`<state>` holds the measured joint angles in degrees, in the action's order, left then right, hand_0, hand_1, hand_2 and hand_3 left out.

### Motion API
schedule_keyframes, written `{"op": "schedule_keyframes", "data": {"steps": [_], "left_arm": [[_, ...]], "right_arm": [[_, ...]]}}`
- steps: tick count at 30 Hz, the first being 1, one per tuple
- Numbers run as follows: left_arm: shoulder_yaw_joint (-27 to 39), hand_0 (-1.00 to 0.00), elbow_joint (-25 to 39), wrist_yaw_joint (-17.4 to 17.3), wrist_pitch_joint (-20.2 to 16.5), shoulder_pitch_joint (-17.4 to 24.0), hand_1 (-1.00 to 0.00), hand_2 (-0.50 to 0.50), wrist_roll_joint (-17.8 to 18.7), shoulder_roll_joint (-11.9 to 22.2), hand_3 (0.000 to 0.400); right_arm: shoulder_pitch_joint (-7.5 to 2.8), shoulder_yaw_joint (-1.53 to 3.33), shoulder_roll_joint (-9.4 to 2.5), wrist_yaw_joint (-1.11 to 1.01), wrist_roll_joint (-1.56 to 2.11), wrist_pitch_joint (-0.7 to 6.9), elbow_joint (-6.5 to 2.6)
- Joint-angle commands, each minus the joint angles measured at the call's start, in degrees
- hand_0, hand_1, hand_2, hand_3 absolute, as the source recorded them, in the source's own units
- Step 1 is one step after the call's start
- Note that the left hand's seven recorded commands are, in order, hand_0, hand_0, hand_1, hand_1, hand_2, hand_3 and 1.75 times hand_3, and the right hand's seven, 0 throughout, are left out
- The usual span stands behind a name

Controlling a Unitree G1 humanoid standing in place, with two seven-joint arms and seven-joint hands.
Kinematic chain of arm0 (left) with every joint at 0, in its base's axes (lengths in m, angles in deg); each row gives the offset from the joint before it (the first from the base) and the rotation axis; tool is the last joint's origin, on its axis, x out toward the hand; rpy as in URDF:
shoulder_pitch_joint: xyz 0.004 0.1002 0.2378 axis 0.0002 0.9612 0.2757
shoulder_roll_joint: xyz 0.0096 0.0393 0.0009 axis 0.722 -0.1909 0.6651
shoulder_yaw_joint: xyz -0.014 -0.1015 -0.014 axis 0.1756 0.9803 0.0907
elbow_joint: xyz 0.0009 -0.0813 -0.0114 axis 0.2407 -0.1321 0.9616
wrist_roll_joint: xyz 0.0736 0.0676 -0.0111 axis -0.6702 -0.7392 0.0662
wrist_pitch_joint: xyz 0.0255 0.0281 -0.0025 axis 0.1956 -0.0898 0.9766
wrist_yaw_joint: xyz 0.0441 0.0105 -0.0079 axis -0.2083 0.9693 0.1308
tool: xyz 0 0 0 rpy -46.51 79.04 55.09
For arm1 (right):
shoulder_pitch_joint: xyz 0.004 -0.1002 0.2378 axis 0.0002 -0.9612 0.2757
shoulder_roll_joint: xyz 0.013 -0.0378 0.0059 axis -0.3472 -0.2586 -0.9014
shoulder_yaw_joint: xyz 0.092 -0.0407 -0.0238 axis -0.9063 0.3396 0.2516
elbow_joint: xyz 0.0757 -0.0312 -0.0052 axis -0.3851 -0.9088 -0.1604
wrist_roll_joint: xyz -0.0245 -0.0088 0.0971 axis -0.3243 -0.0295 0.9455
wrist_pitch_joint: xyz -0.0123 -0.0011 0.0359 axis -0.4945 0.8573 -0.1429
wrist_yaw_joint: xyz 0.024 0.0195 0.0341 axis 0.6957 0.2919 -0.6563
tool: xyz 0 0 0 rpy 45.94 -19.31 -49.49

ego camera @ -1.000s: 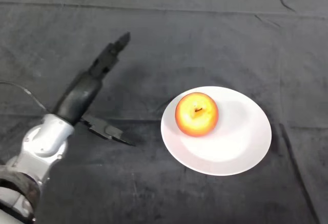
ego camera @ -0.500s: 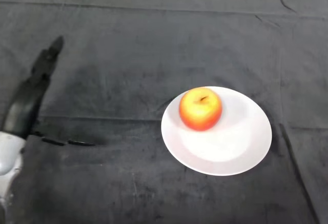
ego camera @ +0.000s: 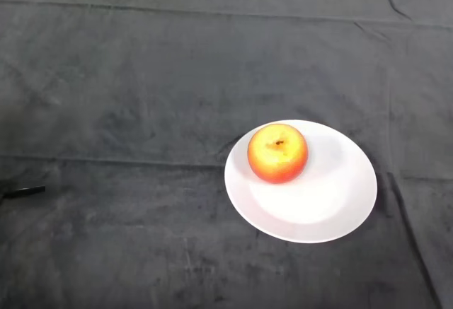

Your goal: Move the apple to the plate

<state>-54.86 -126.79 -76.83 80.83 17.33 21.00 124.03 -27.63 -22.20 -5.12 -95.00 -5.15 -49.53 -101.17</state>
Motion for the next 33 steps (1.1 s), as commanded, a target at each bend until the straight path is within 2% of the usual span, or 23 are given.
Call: {"op": "schedule_keyframes", "data": {"steps": [1,9,14,26,33], "left_arm": [[2.3,0.00,-1.7,-0.4,-1.2,2.2,0.00,0.00,1.7,3.6,0.000],[9.4,0.00,-2.1,-0.7,-3.8,7.1,0.00,0.00,6.5,4.7,0.000],[14.1,0.00,-2.7,0.6,-6.5,8.9,0.00,0.00,9.9,4.7,0.000],[24.7,0.00,-2.3,4.8,-11.3,9.1,0.00,0.00,17.4,3.5,0.000],[28.4,0.00,-1.2,6.3,-12.7,7.9,0.00,0.00,19.6,2.7,0.000]], "right_arm": [[-0.02,-0.53,1.43,-0.13,0.43,-0.34,-0.23],[-0.02,-0.53,1.42,-0.12,0.43,-0.34,-0.21],[-0.02,-0.53,1.42,-0.12,0.43,-0.33,-0.21],[-0.01,-0.54,1.44,-0.13,0.43,-0.33,-0.24],[0.00,-0.54,1.45,-0.13,0.44,-0.34,-0.27]]}}
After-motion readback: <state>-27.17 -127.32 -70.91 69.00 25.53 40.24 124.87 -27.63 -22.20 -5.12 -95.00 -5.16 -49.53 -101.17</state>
